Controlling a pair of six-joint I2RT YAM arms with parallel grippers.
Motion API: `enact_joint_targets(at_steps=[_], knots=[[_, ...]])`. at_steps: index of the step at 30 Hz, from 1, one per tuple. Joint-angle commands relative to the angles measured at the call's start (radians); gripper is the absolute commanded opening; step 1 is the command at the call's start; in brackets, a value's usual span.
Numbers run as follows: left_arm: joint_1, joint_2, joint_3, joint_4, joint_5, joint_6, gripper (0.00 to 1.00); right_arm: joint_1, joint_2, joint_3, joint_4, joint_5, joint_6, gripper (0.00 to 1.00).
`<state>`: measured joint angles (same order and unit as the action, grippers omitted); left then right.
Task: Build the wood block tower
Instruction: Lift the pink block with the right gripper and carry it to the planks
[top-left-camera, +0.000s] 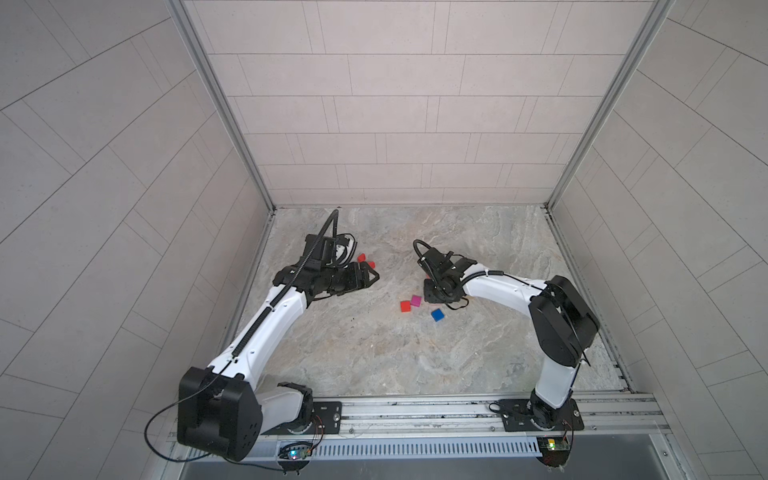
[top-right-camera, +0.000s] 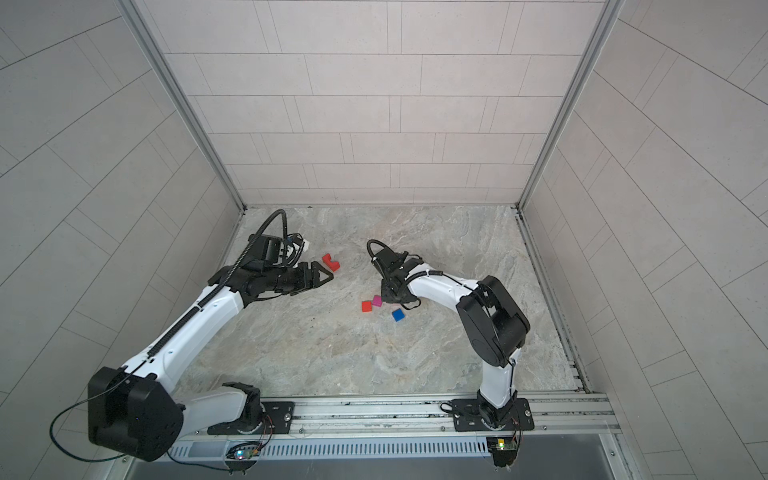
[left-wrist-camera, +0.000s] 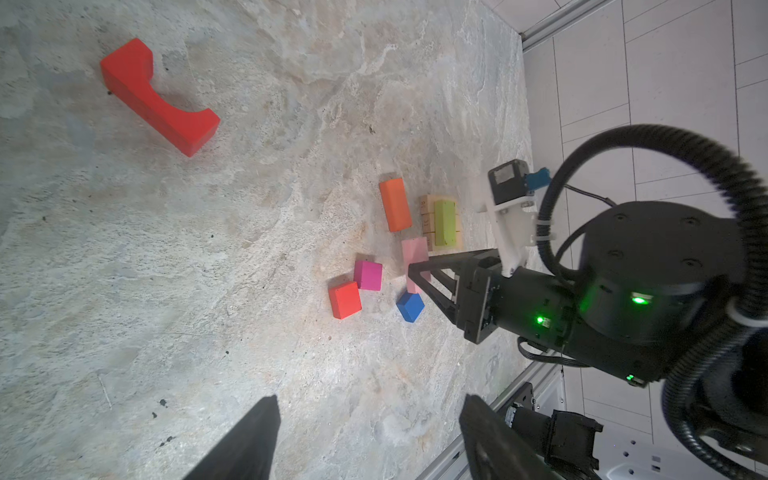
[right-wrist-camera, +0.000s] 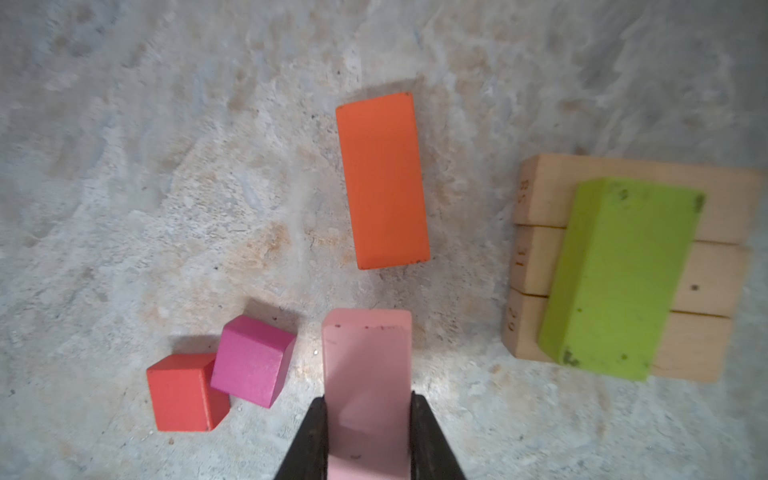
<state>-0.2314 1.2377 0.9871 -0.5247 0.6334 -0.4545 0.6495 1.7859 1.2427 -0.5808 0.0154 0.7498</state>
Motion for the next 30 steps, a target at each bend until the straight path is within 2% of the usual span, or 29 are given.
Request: enact_joint_targets(at_steps=[1, 11, 17, 24, 30], knots=[[0.002, 0.010, -0.016, 0.024, 0.023, -0.011, 0.76, -0.025, -0.081, -0.006, -0.034, 0.017, -0.048, 0.01], [-0.017, 0.023, -0.023, 0.047, 0.034, -0.027, 0.75, -0.131, -0.173, -0.038, -0.094, -0.023, -0.135, 0.02], [-0.062, 0.022, -0.028, 0.074, 0.030, -0.043, 0.76, -0.205, -0.226, -0.077, -0.095, -0.067, -0.180, 0.02], [-0.120, 0.033, -0.047, 0.171, 0.026, -0.102, 0.76, -0.305, -0.240, -0.104, -0.087, -0.155, -0.247, 0.02], [-0.172, 0.091, -0.054, 0.260, 0.005, -0.160, 0.76, -0.361, -0.235, -0.119, -0.075, -0.185, -0.269, 0.03]])
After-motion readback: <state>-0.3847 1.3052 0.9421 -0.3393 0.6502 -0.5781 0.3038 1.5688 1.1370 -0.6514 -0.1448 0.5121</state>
